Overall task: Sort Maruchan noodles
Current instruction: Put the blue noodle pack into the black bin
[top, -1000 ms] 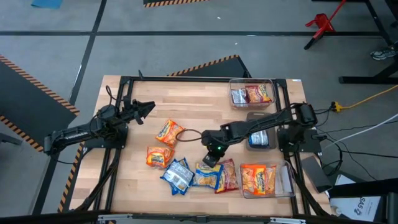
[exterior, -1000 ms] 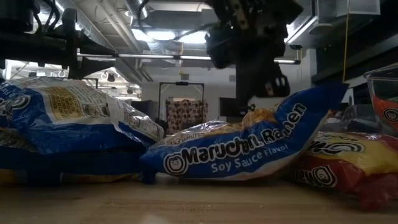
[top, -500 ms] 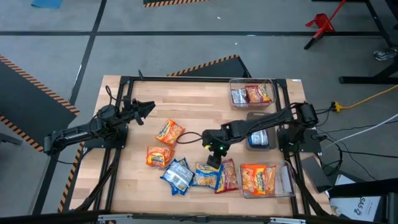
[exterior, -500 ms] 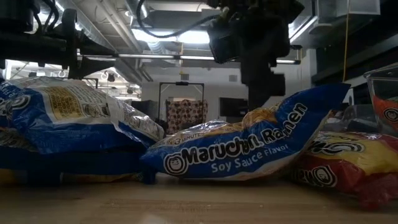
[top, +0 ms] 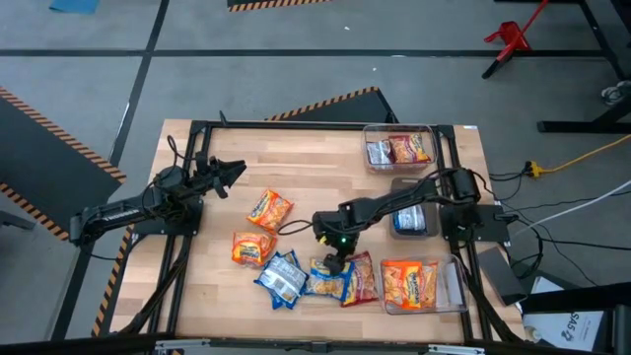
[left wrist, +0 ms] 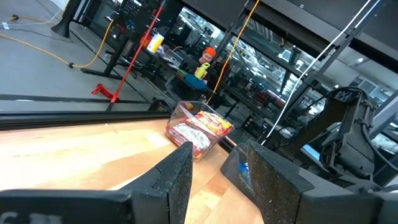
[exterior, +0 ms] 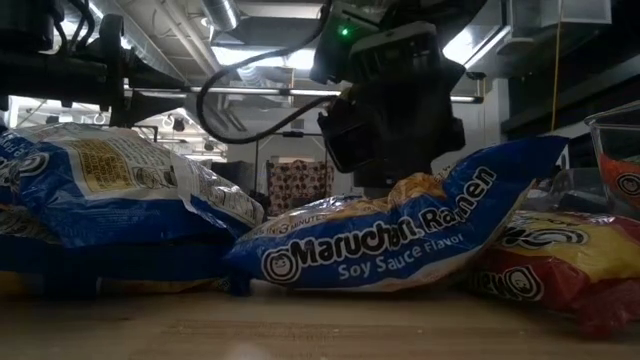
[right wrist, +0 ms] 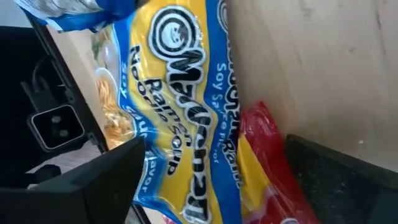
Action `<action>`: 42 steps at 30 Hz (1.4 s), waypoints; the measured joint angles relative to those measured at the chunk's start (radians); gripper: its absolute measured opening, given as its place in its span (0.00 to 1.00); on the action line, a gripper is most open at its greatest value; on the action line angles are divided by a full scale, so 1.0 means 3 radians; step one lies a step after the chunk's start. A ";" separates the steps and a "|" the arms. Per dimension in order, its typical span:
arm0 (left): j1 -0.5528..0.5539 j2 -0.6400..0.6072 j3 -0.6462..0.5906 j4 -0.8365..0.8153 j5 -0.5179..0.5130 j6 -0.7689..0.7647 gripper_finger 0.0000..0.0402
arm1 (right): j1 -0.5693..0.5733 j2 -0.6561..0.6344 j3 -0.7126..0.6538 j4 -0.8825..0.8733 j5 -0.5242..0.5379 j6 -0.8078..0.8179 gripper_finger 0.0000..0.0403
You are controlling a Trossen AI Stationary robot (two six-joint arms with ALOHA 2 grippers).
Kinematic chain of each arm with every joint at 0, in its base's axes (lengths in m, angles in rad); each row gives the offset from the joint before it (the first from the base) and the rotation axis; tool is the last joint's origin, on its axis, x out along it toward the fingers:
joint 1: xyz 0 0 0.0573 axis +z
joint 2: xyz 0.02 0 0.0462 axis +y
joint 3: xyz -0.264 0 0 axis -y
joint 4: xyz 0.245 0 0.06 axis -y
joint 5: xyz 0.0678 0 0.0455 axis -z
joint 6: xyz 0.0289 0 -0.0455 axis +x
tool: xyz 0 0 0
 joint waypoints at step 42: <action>0.0000 0.0000 0.0000 -0.0001 0.0001 -0.0003 0.37 | -0.0005 -0.0937 -0.0003 -0.0671 0.1123 0.1078 0.00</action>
